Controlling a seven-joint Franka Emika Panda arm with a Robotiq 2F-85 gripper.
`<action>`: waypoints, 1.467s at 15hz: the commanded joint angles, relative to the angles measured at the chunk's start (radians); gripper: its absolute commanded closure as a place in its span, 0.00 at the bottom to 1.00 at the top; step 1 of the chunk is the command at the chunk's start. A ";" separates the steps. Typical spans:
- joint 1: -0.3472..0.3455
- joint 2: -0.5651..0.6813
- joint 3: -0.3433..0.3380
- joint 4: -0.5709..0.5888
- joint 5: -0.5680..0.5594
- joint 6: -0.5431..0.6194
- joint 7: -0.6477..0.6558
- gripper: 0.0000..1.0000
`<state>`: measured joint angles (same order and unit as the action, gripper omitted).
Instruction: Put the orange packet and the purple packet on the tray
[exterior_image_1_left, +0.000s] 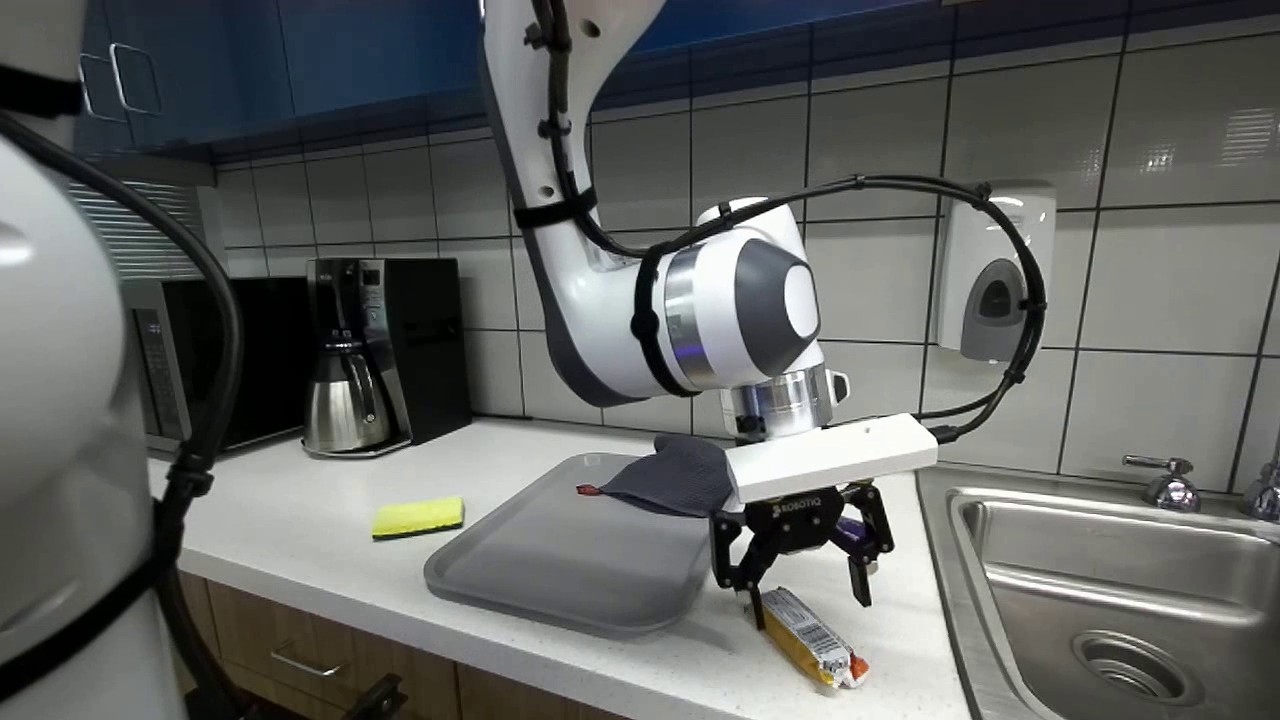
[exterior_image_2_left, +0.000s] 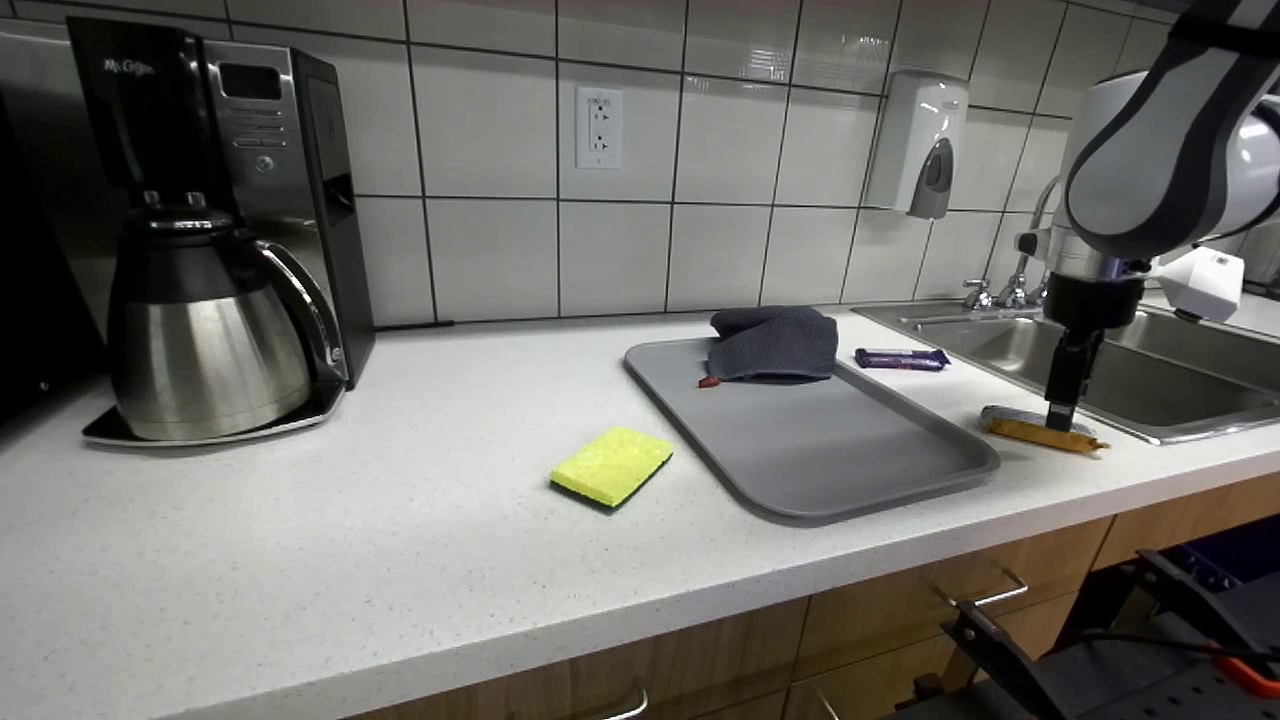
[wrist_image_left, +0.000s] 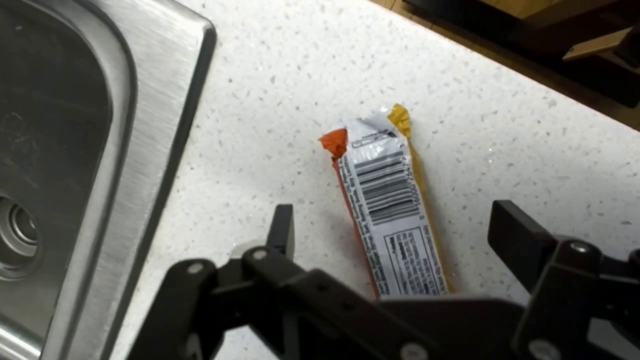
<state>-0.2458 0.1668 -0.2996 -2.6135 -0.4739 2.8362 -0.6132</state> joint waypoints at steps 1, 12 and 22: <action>-0.019 0.057 -0.006 0.046 -0.046 0.027 -0.020 0.00; -0.012 0.070 0.000 0.049 -0.045 0.014 0.001 0.00; -0.014 0.070 0.028 0.024 -0.052 0.040 -0.047 0.00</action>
<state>-0.2461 0.2397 -0.2905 -2.5775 -0.5172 2.8544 -0.6206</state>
